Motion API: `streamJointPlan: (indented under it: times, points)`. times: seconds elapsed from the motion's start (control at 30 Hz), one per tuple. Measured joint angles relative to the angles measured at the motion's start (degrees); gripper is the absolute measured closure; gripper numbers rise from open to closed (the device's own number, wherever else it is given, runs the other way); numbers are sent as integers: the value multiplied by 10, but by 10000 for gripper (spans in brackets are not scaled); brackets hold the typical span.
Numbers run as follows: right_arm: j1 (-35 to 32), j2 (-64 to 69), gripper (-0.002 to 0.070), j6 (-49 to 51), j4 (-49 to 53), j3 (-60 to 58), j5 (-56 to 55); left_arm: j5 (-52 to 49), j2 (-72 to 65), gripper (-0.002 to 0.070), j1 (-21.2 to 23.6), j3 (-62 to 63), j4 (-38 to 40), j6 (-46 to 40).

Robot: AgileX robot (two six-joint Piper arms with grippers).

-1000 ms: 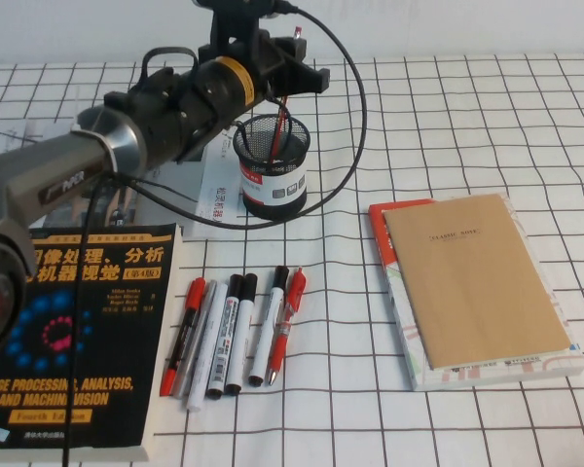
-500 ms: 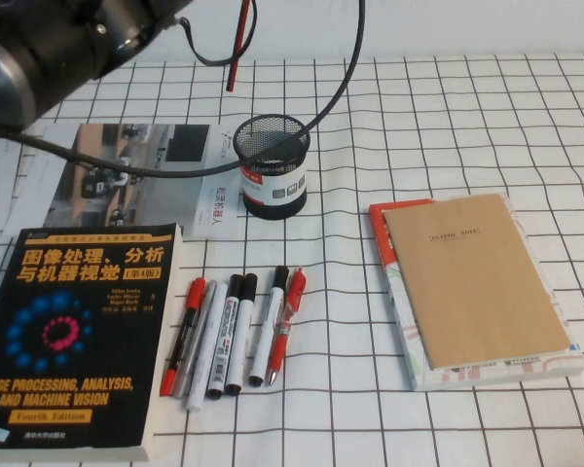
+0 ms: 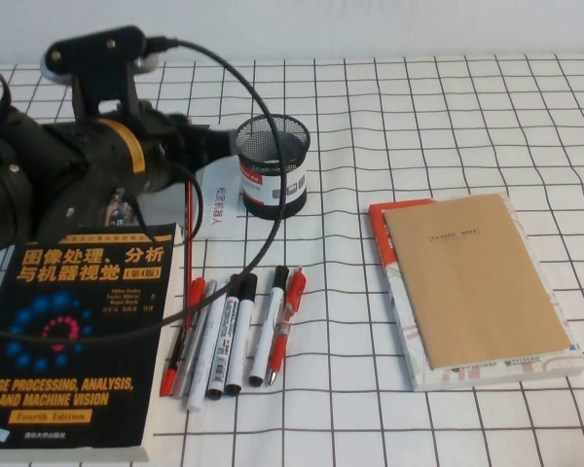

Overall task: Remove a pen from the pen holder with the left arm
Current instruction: 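Take a marker out of the pen holder and lay it on the table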

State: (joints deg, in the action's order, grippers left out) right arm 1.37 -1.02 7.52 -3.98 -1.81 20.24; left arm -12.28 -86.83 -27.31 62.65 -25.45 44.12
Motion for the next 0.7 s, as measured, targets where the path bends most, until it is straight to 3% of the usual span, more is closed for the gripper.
streamJointPlan:
  times: [0.1,0.23,0.53,0.7]
  points:
    - [0,0,693,0,0,0,0,-57,1,645,-1,-19,144,-98]
    - [0,0,693,0,0,0,0,-79,3,645,-4,-38,261,-161]
    - [0,0,693,0,0,0,0,-55,-76,645,-8,-40,293,-168]
    - [0,0,693,0,0,0,0,-17,-127,645,-34,-40,290,-168]
